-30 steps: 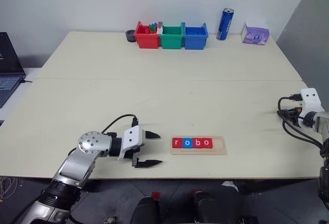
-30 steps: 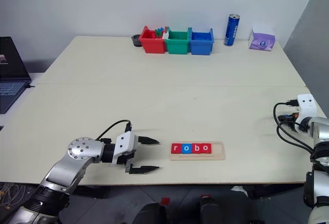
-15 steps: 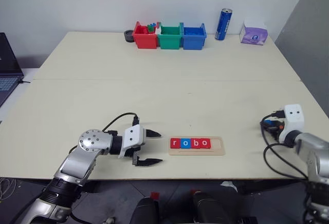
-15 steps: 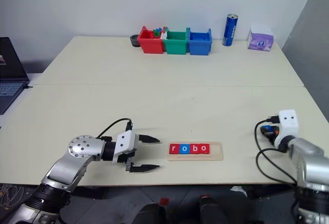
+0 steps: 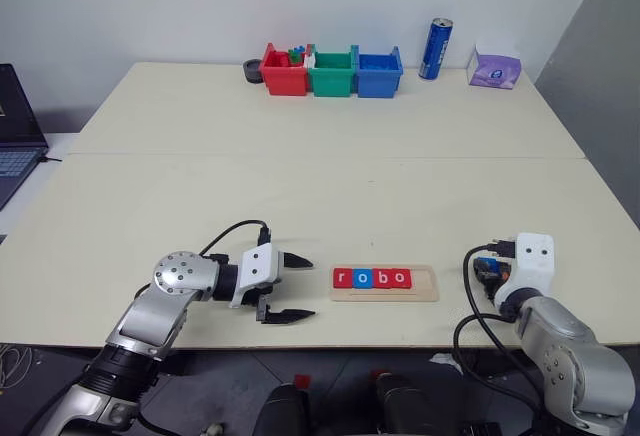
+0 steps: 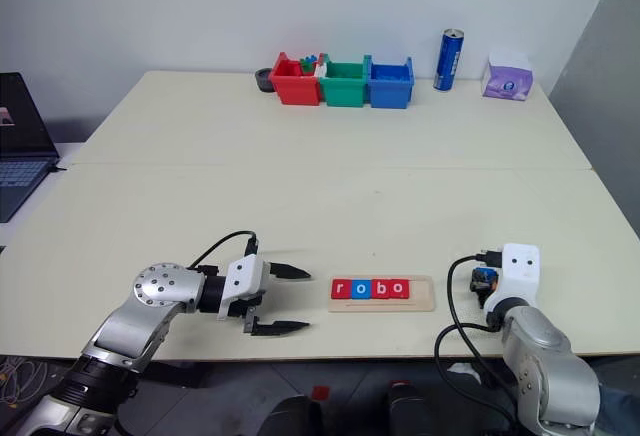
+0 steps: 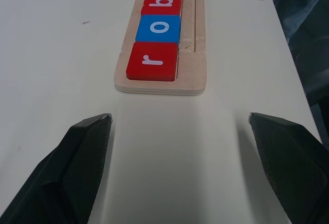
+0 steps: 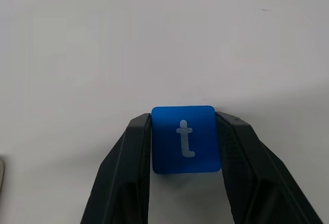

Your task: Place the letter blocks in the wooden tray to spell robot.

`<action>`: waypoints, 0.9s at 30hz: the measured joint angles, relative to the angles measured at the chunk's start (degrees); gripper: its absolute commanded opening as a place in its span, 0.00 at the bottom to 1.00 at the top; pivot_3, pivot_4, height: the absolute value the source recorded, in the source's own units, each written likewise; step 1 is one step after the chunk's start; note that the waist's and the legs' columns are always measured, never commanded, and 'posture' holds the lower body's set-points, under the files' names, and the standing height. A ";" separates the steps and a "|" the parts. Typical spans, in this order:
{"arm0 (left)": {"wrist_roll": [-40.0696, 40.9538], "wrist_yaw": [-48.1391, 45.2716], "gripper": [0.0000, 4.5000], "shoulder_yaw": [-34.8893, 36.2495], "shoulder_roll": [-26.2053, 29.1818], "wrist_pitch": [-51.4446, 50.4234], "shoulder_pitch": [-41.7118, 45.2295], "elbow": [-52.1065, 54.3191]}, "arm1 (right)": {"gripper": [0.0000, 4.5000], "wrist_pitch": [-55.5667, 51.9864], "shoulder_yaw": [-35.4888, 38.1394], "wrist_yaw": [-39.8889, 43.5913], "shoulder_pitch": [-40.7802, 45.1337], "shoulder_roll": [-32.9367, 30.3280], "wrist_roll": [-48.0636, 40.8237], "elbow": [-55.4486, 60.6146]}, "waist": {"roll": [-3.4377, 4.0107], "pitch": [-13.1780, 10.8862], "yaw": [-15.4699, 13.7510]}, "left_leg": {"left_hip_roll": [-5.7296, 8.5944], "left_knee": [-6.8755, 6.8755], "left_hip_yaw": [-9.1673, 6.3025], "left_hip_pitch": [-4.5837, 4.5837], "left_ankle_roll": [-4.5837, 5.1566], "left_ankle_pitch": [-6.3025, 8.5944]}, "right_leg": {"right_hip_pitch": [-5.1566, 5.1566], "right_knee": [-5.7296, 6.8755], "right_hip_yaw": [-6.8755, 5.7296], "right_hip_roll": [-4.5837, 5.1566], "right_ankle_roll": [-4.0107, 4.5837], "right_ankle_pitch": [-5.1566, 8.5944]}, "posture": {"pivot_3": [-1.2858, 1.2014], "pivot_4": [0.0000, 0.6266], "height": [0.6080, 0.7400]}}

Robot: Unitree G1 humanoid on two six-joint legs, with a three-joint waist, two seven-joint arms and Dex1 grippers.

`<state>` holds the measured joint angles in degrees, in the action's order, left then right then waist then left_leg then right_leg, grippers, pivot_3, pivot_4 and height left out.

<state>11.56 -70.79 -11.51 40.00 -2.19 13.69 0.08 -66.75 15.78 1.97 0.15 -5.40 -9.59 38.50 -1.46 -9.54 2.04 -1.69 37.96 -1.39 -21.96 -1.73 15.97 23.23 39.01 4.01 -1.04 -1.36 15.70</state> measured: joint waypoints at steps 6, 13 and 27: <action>-0.22 0.23 1.00 0.00 -0.02 0.13 -0.27 0.02 | 0.95 2.01 0.63 -2.03 2.75 2.47 -0.02 -1.98 | 0.06 -0.04 0.10 | 0.03 0.01 0.03 0.02 0.00 0.00 | 0.02 0.01 0.04 0.03 0.00 0.00 | 0.52 0.24 1.00; -0.35 0.47 1.00 0.00 -0.05 0.39 -1.15 0.02 | 0.99 2.33 0.61 -0.38 9.84 -6.01 0.02 -1.55 | 0.13 -0.08 0.13 | 0.06 -0.04 0.03 -0.09 0.01 0.00 | 0.09 -0.02 0.00 0.05 0.00 0.00 | 0.52 0.24 1.00; -0.72 0.26 1.00 -0.08 -0.27 3.38 -1.62 -2.60 | 0.99 25.14 -1.79 42.66 -1.95 -42.36 -8.35 -18.08 | 0.12 -0.12 -0.08 | 0.12 0.02 0.15 -0.04 0.03 0.01 | 0.03 -0.05 0.01 0.04 -0.04 0.02 | 0.52 0.24 1.00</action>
<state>10.84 -70.53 -11.58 39.73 1.19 12.07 -2.52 -41.61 13.98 44.63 -1.80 -47.76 -17.94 20.42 -1.35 -9.65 1.97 -1.57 37.98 -1.25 -22.00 -1.70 15.99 23.26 38.96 4.02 -1.00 -1.40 15.72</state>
